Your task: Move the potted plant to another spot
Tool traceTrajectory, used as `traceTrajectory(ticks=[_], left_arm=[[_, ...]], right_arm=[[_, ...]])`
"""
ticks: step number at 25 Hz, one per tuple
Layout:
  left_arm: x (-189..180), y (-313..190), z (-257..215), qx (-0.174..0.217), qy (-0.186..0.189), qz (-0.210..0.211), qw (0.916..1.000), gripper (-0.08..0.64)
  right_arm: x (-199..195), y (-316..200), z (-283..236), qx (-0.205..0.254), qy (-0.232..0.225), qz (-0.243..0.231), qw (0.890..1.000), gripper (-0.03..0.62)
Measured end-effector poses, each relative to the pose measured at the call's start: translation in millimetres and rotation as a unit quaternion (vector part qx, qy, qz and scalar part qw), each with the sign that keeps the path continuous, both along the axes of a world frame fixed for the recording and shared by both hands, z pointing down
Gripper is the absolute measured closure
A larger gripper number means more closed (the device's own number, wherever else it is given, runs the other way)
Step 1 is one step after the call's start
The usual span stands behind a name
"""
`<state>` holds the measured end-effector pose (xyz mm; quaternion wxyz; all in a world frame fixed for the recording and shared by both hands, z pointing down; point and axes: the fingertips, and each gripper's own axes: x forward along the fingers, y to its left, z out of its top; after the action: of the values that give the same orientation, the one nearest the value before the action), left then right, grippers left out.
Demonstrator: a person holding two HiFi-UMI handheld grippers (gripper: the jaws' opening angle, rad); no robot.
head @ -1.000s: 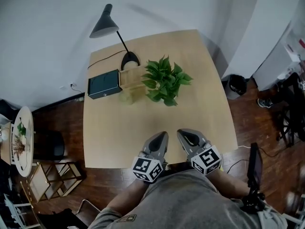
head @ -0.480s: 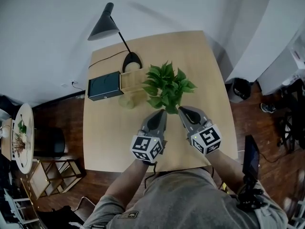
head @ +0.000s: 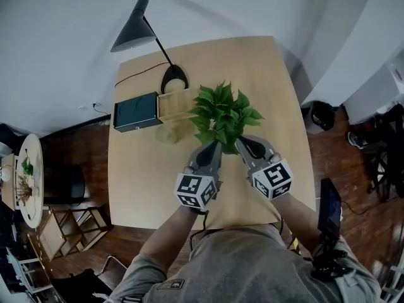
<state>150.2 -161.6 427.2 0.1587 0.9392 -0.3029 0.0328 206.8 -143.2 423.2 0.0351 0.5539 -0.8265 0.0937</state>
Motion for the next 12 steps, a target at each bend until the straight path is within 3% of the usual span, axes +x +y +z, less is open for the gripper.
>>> traceTrajectory(ticks=[12], left_arm=[[-7, -2, 110, -0.089, -0.07, -0.025, 0.9933, 0.557]], right_arm=[[21, 9, 101, -0.093, -0.007, 0.006, 0.996, 0.586]])
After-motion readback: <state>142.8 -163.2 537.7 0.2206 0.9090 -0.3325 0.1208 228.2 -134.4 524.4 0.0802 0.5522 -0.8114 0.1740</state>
